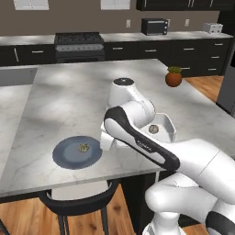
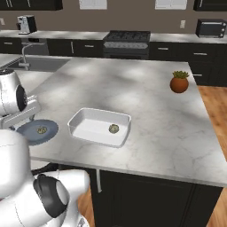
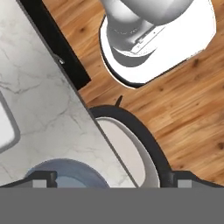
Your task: Place two dumplings into each of the tupperware containers and then place the containers in the fridge.
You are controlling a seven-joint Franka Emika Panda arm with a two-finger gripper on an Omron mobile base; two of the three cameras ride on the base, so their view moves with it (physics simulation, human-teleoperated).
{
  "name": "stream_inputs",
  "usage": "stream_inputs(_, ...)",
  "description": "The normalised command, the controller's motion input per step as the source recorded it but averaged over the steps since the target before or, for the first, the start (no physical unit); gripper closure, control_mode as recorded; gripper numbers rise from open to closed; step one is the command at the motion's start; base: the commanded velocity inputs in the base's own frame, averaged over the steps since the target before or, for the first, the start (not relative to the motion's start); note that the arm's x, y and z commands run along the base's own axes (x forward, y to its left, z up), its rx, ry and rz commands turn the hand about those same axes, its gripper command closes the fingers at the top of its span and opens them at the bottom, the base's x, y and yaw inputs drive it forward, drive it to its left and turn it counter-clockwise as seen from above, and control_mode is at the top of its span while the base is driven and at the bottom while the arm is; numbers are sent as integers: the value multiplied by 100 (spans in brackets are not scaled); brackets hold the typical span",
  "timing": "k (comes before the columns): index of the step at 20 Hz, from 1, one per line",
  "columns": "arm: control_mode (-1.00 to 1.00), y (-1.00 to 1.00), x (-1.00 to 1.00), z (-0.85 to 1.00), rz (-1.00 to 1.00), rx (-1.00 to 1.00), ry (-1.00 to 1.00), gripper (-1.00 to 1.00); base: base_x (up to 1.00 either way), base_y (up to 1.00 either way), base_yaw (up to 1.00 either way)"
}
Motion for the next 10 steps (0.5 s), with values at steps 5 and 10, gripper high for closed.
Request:
stream_inputs(5,-100,36,29,-42,3,0,5,-100,0,0,0)
stream_inputs(10,-100,11,49,-42,1,0,0,-100,0,0,0)
